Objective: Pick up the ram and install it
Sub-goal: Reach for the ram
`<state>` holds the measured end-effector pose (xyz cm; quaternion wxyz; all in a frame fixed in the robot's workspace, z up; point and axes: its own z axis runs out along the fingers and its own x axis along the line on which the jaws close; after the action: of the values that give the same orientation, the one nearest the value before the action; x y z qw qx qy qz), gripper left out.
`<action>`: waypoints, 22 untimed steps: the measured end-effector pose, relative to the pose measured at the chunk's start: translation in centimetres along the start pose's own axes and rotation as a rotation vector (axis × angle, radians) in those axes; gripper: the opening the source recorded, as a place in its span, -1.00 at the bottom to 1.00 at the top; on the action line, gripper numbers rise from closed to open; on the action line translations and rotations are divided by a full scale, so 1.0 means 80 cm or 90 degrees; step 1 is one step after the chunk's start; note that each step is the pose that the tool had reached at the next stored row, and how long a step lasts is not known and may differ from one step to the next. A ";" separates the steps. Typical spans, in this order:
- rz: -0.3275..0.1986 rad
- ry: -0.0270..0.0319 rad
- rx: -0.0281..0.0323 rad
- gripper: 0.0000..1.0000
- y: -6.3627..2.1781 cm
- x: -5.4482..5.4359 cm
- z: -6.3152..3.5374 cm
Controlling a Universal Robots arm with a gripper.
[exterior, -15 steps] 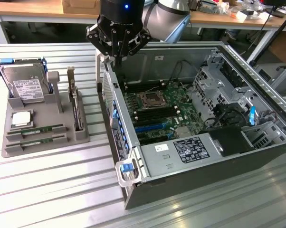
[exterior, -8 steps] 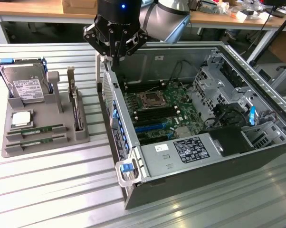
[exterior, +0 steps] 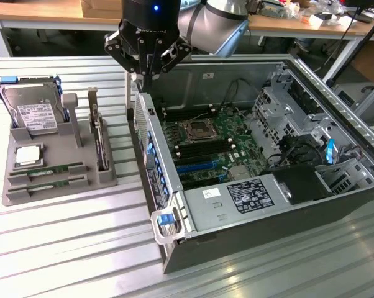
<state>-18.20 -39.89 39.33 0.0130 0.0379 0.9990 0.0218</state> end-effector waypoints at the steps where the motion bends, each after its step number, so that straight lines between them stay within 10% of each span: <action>1: 0.000 0.0000 0.0000 -0.79 0.000 0.001 0.000; 22: 0.000 0.0000 0.0000 -0.79 -0.001 0.016 0.000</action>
<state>-19.47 -39.90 39.32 0.0131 0.0379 0.9990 0.0219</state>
